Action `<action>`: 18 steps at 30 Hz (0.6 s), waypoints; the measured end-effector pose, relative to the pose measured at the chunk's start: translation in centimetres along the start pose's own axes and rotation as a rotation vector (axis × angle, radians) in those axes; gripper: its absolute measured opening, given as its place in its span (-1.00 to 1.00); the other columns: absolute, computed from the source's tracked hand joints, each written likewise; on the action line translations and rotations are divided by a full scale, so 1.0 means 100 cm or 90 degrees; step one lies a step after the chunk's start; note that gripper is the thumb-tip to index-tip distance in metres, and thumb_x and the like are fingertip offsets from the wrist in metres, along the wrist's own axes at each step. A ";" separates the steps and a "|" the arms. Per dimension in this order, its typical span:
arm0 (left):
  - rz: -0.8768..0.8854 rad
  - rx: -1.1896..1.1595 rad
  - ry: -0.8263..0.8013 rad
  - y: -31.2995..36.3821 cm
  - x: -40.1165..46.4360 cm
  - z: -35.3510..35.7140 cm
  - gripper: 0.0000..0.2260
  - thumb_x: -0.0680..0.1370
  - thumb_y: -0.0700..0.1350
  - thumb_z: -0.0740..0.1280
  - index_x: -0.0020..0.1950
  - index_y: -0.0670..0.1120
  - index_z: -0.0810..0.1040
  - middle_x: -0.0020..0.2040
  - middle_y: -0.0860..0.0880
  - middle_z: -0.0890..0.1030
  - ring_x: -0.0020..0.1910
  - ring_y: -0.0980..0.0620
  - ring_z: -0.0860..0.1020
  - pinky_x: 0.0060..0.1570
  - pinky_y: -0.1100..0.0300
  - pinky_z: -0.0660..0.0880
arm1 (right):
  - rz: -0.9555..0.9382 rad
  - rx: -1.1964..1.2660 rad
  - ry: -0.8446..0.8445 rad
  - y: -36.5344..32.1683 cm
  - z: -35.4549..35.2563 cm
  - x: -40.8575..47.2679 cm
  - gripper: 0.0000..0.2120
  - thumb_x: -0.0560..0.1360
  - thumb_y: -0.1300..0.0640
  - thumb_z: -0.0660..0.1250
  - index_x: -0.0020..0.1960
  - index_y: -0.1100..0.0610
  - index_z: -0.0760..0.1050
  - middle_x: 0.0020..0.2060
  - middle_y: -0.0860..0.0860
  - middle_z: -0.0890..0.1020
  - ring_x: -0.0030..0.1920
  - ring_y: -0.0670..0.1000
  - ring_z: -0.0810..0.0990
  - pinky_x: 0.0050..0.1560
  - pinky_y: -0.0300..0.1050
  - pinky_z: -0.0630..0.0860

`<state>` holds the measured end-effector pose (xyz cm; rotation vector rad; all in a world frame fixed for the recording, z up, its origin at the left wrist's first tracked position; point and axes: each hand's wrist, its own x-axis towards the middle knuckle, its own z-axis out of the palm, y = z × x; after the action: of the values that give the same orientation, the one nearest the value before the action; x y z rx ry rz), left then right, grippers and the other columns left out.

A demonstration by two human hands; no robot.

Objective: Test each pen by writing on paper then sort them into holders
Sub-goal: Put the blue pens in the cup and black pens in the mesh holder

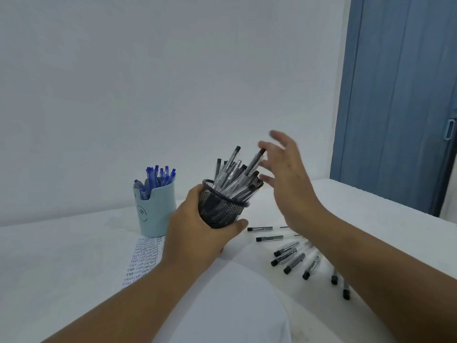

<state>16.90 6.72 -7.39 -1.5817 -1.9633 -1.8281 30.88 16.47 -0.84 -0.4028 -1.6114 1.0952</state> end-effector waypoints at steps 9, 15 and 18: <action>0.024 0.029 -0.039 0.007 -0.004 0.001 -0.26 0.18 0.23 0.65 0.26 0.30 0.37 0.00 0.35 0.61 0.00 0.41 0.56 -0.06 0.49 0.47 | -0.157 -0.031 -0.081 0.000 0.006 -0.009 -0.69 0.58 -0.07 0.16 0.31 -0.22 0.39 0.21 -0.30 0.52 0.14 -0.24 0.55 0.15 -0.31 0.47; 0.004 0.013 -0.045 0.011 -0.005 0.003 -0.26 0.19 0.20 0.66 0.27 0.26 0.39 -0.02 0.31 0.63 -0.04 0.40 0.58 -0.12 0.53 0.47 | -0.152 -0.098 -0.036 0.002 0.007 -0.001 -0.57 0.48 -0.27 0.27 0.30 -0.16 0.40 0.24 -0.21 0.51 0.26 -0.04 0.54 0.22 0.03 0.54; -0.030 -0.037 -0.024 0.008 -0.003 0.004 -0.32 0.22 0.14 0.67 0.26 0.18 0.45 -0.02 0.25 0.65 -0.05 0.40 0.58 -0.17 0.58 0.43 | -0.050 0.051 -0.027 -0.001 -0.004 0.013 -0.32 0.34 -0.52 0.22 0.36 -0.24 0.28 0.28 -0.17 0.49 0.37 -0.02 0.48 0.31 0.03 0.45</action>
<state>17.81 6.63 -7.14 -1.6109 -1.9988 -1.9027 30.79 17.54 0.04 -0.2632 -1.6016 1.1117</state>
